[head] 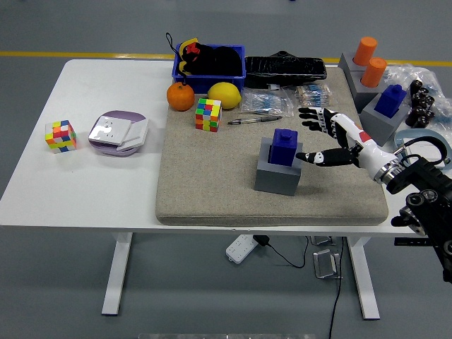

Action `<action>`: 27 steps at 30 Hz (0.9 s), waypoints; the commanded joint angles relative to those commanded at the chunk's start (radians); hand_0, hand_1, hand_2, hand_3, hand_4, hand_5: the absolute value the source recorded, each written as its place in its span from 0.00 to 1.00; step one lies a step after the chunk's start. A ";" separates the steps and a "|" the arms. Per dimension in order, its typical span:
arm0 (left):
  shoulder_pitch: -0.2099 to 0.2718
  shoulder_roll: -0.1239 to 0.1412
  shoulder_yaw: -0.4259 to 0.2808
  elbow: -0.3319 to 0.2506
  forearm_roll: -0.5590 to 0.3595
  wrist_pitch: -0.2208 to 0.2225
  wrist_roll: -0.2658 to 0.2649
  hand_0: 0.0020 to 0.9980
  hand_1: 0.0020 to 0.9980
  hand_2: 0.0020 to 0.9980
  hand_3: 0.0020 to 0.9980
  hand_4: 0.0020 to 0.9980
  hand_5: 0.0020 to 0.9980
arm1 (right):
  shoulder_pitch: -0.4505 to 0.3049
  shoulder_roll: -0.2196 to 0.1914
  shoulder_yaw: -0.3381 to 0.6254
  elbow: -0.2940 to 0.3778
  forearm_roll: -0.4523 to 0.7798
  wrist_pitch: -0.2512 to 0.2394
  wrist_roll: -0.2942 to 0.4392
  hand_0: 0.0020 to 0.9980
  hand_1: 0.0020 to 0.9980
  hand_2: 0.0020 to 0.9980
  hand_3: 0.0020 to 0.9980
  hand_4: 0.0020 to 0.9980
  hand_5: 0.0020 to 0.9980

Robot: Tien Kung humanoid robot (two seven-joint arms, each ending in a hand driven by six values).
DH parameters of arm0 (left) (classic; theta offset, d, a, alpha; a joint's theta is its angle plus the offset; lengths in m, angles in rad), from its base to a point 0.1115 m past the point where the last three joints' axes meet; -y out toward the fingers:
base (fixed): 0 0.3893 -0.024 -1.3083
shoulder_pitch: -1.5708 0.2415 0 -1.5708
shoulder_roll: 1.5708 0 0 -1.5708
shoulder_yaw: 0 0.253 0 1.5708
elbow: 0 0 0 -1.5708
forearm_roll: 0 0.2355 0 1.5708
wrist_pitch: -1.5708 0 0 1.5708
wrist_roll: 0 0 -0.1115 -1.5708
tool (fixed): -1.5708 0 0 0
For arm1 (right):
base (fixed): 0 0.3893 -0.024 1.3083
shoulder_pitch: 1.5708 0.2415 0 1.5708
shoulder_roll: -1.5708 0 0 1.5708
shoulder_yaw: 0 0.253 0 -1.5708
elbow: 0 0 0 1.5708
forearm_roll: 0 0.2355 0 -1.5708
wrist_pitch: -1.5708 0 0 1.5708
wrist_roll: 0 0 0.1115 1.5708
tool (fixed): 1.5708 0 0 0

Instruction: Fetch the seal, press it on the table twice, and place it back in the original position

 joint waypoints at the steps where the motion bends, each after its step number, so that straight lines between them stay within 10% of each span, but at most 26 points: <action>1: -0.001 0.000 0.000 0.000 0.000 0.000 0.000 0.82 0.82 0.79 0.84 0.80 0.42 | 0.001 0.000 -0.004 0.000 0.002 0.000 0.000 0.84 0.80 0.81 0.84 0.94 0.00; 27: -0.007 0.007 0.025 -0.001 -0.006 0.000 0.000 0.82 0.82 0.79 0.84 0.81 0.42 | 0.019 0.020 -0.077 -0.004 0.011 -0.047 0.028 0.75 0.71 0.72 0.78 0.90 0.00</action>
